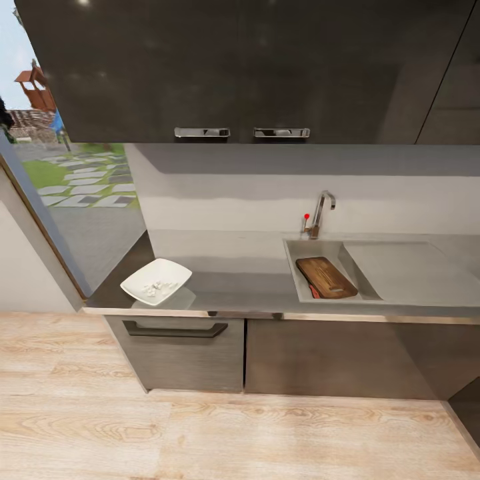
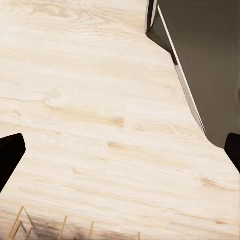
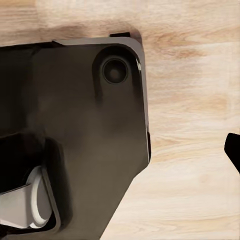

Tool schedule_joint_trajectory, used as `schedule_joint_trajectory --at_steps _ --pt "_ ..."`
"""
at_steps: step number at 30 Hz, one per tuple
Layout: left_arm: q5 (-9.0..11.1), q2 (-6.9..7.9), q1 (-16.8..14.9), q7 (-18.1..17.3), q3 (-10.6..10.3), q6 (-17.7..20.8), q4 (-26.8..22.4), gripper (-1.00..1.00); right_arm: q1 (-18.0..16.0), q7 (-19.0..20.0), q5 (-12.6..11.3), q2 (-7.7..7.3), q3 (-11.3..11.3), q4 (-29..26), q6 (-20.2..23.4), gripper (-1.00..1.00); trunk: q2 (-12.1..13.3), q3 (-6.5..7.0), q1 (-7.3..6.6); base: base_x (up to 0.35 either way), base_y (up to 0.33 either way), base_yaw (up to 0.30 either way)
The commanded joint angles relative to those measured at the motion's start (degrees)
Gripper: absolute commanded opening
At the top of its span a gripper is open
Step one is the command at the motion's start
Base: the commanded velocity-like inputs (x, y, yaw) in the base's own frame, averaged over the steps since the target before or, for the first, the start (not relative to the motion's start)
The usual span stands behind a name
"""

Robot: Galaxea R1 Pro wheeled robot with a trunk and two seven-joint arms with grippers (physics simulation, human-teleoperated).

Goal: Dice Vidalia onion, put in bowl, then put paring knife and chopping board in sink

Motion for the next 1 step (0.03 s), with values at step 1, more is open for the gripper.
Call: schedule_joint_trajectory --at_steps 1 --pt "0.27 -0.01 0.03 0.05 0.25 -0.04 -0.11 1.0 -0.02 0.14 -0.59 0.01 0.36 -0.02 -0.15 1.0 -0.1 -0.09 0.03 0.0 0.0 0.0"
